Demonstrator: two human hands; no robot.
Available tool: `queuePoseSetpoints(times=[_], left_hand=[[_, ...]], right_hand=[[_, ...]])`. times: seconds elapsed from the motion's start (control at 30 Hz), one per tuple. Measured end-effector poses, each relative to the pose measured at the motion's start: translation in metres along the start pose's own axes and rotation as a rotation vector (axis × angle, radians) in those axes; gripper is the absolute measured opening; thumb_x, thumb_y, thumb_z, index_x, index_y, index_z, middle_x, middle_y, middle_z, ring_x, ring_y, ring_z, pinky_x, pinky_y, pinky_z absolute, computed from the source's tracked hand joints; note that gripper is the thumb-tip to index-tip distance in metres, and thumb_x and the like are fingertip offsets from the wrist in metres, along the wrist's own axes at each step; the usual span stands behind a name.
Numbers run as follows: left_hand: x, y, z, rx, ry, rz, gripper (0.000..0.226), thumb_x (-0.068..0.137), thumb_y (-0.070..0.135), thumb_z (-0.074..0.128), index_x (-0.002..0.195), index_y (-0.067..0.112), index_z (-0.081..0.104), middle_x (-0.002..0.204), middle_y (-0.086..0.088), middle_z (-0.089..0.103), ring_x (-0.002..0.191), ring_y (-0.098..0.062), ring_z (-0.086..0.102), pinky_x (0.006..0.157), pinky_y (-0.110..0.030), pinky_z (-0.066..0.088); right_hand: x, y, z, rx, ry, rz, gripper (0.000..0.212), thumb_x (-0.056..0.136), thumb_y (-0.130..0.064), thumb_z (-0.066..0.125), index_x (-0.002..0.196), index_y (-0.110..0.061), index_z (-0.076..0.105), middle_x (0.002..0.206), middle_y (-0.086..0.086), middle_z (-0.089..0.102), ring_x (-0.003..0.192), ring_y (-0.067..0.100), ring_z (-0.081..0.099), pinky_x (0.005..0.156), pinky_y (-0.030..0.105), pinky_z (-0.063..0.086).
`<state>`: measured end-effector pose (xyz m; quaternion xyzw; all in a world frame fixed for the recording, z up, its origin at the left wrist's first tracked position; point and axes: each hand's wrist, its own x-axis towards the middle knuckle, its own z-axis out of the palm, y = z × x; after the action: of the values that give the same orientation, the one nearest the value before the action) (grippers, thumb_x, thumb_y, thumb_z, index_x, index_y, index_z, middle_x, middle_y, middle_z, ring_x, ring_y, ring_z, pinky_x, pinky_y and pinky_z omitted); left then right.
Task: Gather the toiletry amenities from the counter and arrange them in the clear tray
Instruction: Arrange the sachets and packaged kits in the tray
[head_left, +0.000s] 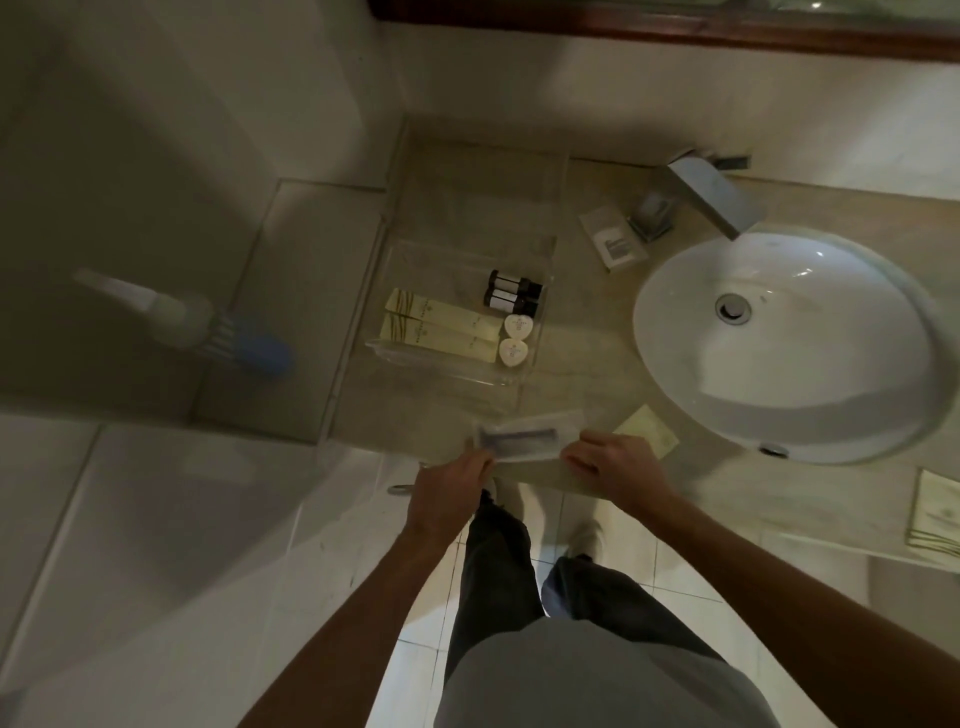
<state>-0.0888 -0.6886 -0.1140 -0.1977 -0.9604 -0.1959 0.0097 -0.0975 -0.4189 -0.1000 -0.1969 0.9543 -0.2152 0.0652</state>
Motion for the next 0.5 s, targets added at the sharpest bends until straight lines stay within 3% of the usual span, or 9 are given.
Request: queuePoseSetpoints(times=[0.07,0.13,0.23,0.37,0.5], left_hand=[[-0.006,0.000,0.004,0.024,-0.078,-0.001,0.029,0.074,0.016,0.085,0.092,0.023,0.063,0.062,0.006,0.064,0.036,-0.011,0.052,0.039,-0.022,0.047],[-0.007,0.001,-0.002,0.024,-0.110,-0.043,0.028,0.081,0.021,0.081,0.094,0.027,0.057,0.064,0.008,0.063,0.039,-0.008,0.052,0.039,-0.023,0.047],[0.004,0.004,-0.019,-0.229,-0.093,-0.416,0.011,0.097,0.043,0.056,0.094,0.032,0.055,0.067,0.013,0.057,0.054,-0.001,0.053,0.052,-0.014,0.040],[0.031,0.003,-0.023,-0.457,-0.114,-0.748,0.036,0.085,0.064,0.058,0.098,0.031,0.063,0.083,0.013,0.066,0.076,-0.003,0.062,0.066,-0.028,0.051],[0.046,0.002,-0.019,-0.677,-0.199,-0.862,0.026,0.087,0.046,0.067,0.085,0.021,0.074,0.077,0.007,0.072,0.069,-0.006,0.065,0.066,-0.027,0.050]], right_hand=[[-0.001,-0.002,0.001,-0.001,-0.077,0.017,0.026,0.094,-0.033,0.051,0.089,-0.022,0.074,0.080,-0.003,0.062,0.051,0.018,0.060,0.044,0.026,0.042],[0.002,-0.002,-0.005,0.019,-0.116,0.073,0.013,0.092,-0.026,0.063,0.092,-0.021,0.074,0.085,-0.002,0.063,0.056,0.020,0.062,0.048,0.027,0.041],[0.015,0.003,-0.022,0.091,-0.035,0.266,0.016,0.090,-0.029,0.068,0.103,-0.022,0.074,0.093,-0.007,0.063,0.066,0.015,0.062,0.059,0.026,0.043],[0.038,0.010,-0.034,0.186,-0.145,0.342,0.028,0.090,-0.037,0.069,0.116,-0.028,0.068,0.096,-0.012,0.051,0.074,0.007,0.051,0.066,0.024,0.040],[0.053,0.017,-0.030,0.269,-0.249,0.455,0.020,0.088,-0.038,0.070,0.102,-0.024,0.071,0.085,-0.009,0.057,0.076,0.010,0.054,0.063,0.026,0.038]])
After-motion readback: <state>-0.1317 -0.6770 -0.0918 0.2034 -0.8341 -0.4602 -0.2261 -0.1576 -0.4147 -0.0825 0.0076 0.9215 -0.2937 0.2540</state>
